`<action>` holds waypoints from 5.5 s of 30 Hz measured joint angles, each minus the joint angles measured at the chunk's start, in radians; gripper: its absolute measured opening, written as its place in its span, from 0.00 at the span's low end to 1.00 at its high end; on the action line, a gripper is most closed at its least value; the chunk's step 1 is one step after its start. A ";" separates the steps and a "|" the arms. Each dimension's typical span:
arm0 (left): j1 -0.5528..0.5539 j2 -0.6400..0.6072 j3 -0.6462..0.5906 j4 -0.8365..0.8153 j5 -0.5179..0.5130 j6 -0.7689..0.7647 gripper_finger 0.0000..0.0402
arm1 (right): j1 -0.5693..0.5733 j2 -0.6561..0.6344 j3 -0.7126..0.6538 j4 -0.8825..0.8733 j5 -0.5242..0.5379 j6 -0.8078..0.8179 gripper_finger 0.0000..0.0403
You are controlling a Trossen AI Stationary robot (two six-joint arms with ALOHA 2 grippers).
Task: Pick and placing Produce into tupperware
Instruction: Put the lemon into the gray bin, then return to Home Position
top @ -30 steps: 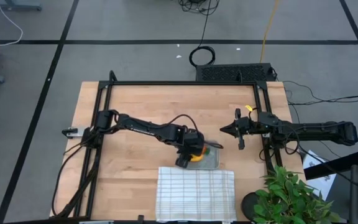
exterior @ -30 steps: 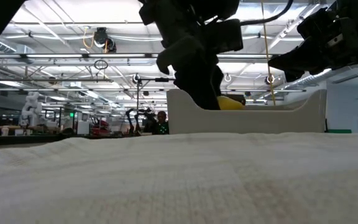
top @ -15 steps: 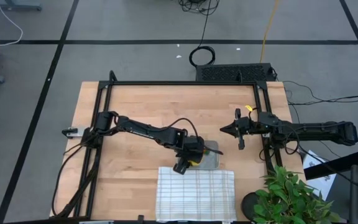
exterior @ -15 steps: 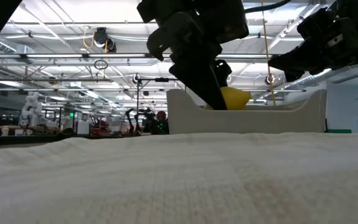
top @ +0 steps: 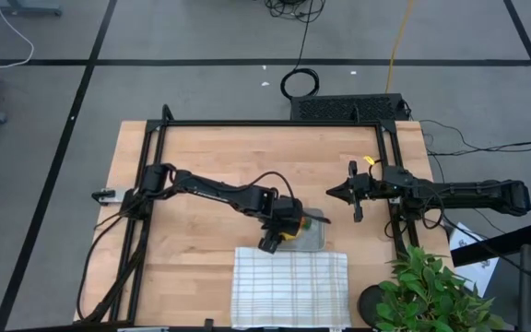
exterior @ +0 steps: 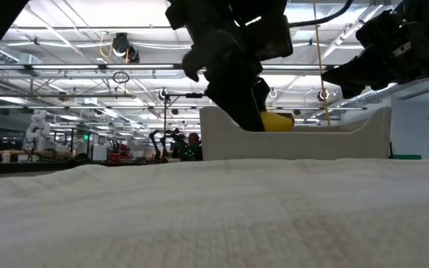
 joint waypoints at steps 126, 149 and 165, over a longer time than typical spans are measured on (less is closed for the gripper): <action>0.003 -0.800 -0.292 0.070 -0.445 -0.070 0.00 | -0.002 -0.063 0.000 0.032 0.000 -0.026 0.00; 0.044 -1.297 -1.120 0.789 -0.397 -0.204 0.00 | -0.002 -0.103 0.000 0.062 -0.031 0.083 0.00; 0.051 -1.515 -1.503 1.030 -0.438 -0.189 0.00 | -0.002 -0.104 0.000 0.061 -0.055 0.106 0.00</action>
